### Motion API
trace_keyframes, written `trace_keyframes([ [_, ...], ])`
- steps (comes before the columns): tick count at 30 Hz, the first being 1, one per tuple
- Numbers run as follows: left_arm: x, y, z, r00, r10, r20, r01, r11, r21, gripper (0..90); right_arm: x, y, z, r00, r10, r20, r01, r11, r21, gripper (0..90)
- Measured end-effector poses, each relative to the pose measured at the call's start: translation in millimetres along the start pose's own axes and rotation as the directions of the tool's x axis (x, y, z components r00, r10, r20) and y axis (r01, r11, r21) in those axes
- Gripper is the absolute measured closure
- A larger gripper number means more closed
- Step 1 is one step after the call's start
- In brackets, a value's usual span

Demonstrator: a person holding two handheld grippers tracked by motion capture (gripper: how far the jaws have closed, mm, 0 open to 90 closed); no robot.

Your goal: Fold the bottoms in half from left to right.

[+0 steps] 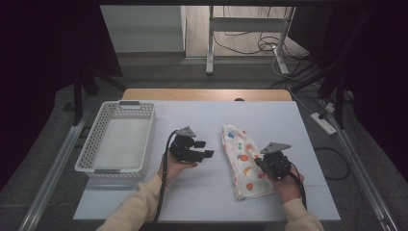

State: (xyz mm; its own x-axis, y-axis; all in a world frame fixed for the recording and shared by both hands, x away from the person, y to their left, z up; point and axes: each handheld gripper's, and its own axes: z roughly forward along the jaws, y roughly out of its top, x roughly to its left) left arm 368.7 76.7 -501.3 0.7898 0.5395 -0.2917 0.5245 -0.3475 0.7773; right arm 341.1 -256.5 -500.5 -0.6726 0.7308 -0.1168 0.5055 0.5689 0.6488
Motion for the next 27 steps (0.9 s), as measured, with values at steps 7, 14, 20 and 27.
trace_keyframes([
  [7, 0.5, -0.1, -0.6, 1.0000, 0.000, -0.003, 0.000, 1.0000, 0.001, 39.7, -20.5, -10.8, -3.6, 0.9968, 0.080, 0.009, -0.079, 0.997, -0.004, 88.8],
  [14, 0.6, -0.6, -1.9, 1.0000, 0.001, -0.009, -0.001, 1.0000, 0.000, 39.5, -28.1, -18.1, 4.6, 0.9939, 0.105, 0.035, -0.106, 0.994, 0.033, 81.9],
  [20, 0.0, -0.1, -4.2, 0.9999, 0.007, -0.010, -0.007, 1.0000, -0.005, 39.4, -20.6, -13.6, -11.7, 0.9929, 0.116, -0.028, -0.118, 0.990, -0.081, 65.5],
  [27, 0.1, -0.1, -6.2, 0.9999, 0.007, -0.014, -0.007, 1.0000, -0.006, 39.2, 0.0, -11.4, -18.0, 0.9860, 0.057, -0.157, -0.075, 0.992, -0.106, 58.2],
])
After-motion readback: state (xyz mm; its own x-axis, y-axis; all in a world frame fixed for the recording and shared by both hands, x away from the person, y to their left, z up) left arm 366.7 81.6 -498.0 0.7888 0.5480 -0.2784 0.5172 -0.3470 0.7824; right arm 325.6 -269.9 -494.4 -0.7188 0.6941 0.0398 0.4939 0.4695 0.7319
